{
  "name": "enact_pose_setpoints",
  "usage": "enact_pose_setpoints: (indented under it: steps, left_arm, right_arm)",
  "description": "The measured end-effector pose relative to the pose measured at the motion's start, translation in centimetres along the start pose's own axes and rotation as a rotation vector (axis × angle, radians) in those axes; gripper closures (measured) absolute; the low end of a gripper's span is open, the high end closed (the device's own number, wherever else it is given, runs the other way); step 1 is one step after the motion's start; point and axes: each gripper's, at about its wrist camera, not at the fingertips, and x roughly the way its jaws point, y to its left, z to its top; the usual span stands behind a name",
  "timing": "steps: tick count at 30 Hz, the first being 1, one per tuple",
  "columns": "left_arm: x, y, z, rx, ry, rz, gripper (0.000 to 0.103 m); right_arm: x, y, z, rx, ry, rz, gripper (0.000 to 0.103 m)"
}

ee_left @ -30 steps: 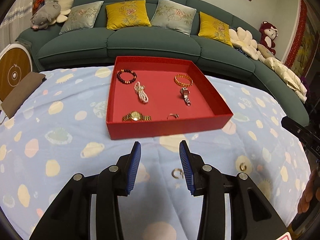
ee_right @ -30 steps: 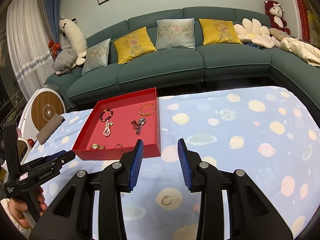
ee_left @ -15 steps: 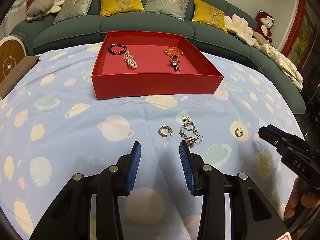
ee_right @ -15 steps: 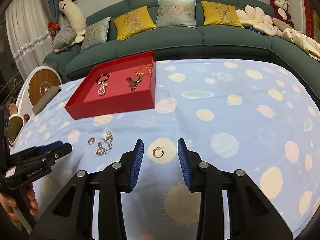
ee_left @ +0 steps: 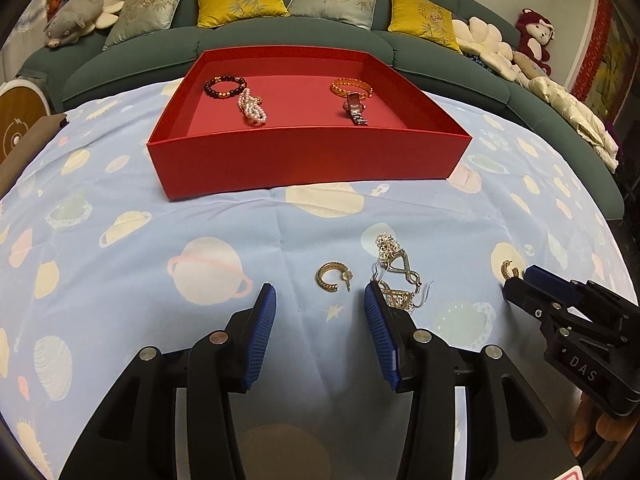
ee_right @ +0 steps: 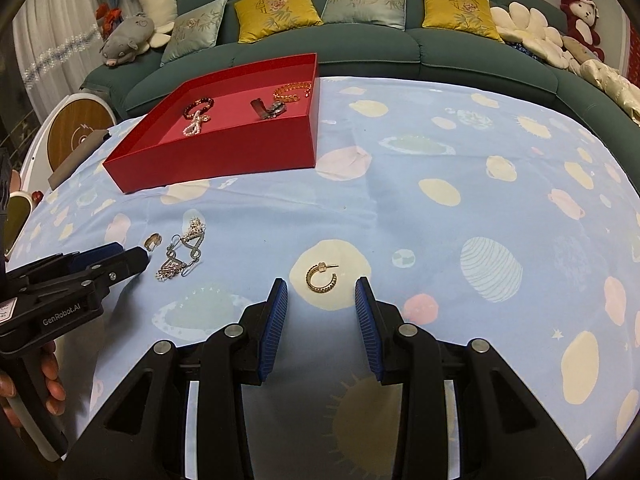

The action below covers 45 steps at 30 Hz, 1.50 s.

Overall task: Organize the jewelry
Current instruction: 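Move both open tools back toward the gold hoop earrings on the bed, then grasp a gold hoop earring with the left tool while the right tool grasps the other hoop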

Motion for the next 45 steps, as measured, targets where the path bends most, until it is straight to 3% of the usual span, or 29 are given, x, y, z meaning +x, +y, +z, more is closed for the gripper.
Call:
enact_pose_setpoints:
  steps: [12, 15, 19, 22, 28, 45]
  left_arm:
    - [0.8, -0.6, 0.6, 0.036, -0.032, 0.018, 0.061]
    - [0.8, -0.6, 0.6, 0.033, -0.032, 0.019, 0.068]
    - [0.9, -0.3, 0.8, 0.025, -0.032, 0.021, 0.088]
    - [0.8, -0.1, 0.8, 0.021, -0.033, 0.013, 0.089]
    - [0.3, 0.2, 1.0, 0.013, -0.032, -0.006, 0.1]
    - [-3.2, 1.8, 1.1, -0.023, -0.076, -0.062, 0.102]
  right_arm:
    - [0.9, 0.2, 0.5, -0.016, 0.0, 0.004, 0.072]
    - [1.0, 0.2, 0.6, -0.019, 0.003, -0.005, 0.076]
    - [1.2, 0.2, 0.8, -0.02, 0.008, -0.021, 0.083]
    - [1.1, 0.2, 0.8, -0.019, 0.013, -0.025, 0.086]
    - [0.9, 0.1, 1.0, -0.009, 0.011, -0.017, 0.087]
    - [-0.7, 1.5, 2.0, -0.008, -0.03, 0.032, 0.087]
